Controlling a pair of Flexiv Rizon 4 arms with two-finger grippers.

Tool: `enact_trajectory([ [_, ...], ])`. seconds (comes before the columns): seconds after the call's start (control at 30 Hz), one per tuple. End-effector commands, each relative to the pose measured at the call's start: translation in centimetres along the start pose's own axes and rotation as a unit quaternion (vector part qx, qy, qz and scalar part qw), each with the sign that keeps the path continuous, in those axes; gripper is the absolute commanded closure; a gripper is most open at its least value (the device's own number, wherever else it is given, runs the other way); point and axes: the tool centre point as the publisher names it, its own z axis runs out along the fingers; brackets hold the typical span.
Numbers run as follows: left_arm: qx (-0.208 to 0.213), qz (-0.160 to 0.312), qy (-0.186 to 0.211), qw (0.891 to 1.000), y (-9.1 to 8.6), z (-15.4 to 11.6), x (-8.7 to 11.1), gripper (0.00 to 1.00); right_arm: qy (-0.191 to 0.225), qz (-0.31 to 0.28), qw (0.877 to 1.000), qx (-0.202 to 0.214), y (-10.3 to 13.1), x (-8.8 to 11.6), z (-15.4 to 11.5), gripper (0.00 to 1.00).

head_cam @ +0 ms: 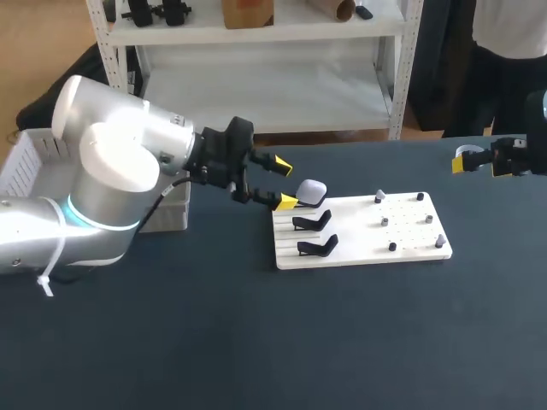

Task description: Pick up each earbud case from the left stands, insert the matching earbuds, close the lid, and place the case in the box.

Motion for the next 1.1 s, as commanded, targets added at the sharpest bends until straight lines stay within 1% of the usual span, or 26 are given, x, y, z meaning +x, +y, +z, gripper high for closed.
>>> enact_trajectory([
  [0.03, -0.006, 0.006, 0.023, 1.000, -0.1, 0.0, 0.1, 0.00, 0.000, 0.000, 1.000, -0.001, -0.1, 0.0, 0.0, 0.00],
  [0.07, -0.010, 0.010, 0.025, 1.000, -0.1, -0.1, 0.1, 0.00, 0.000, 0.000, 1.000, -0.001, -0.1, 0.0, 0.0, 0.00],
  [0.1, -0.007, 0.019, 0.041, 0.999, 0.0, -0.2, 0.1, 0.00, 0.000, 0.000, 1.000, -0.001, -0.1, 0.0, 0.0, 0.00],
  [0.17, -0.019, 0.026, 0.069, 0.997, 0.0, -0.3, 0.2, 0.00, 0.000, 0.000, 1.000, -0.001, -0.1, 0.0, 0.0, 0.00],
  [0.23, -0.021, 0.033, 0.082, 0.996, 0.0, -0.3, 0.2, 0.00, 0.000, 0.000, 1.000, -0.001, -0.1, 0.0, 0.0, 0.00],
  [0.27, -0.023, 0.039, 0.098, 0.994, 0.0, -0.3, 0.2, 0.00, 0.000, 0.000, 1.000, -0.001, -0.1, 0.0, 0.0, 0.00],
  [0.33, -0.023, 0.039, 0.095, 0.994, 0.1, -0.2, 0.1, 0.00, 0.000, 0.000, 1.000, -0.001, -0.1, 0.0, 0.0, 0.00],
  [0.37, -0.022, 0.040, 0.102, 0.994, 0.2, -0.2, 0.2, 0.00, 0.000, 0.000, 1.000, -0.001, -0.1, 0.0, 0.0, 0.00],
  [0.53, -0.025, 0.031, 0.095, 0.995, 0.7, 0.0, 0.9, 0.00, 0.000, 0.000, 1.000, -0.001, -0.1, 0.0, 0.0, 0.00],
  [0.7, -0.036, 0.028, 0.062, 0.997, 1.2, 0.1, 1.6, 0.00, 0.000, 0.000, 1.000, -0.001, -0.1, 0.0, 0.0, 0.00],
  [0.8, -0.035, 0.025, 0.050, 0.998, 1.4, 0.3, 1.9, 0.00, 0.000, 0.000, 1.000, -0.001, -0.1, 0.0, 0.0, 0.00],
  [1.1, -0.028, 0.019, 0.048, 0.998, 1.7, 0.9, 1.9, 0.00, 0.000, 0.000, 1.000, -0.001, -0.1, 0.0, 0.0, 0.00],
])
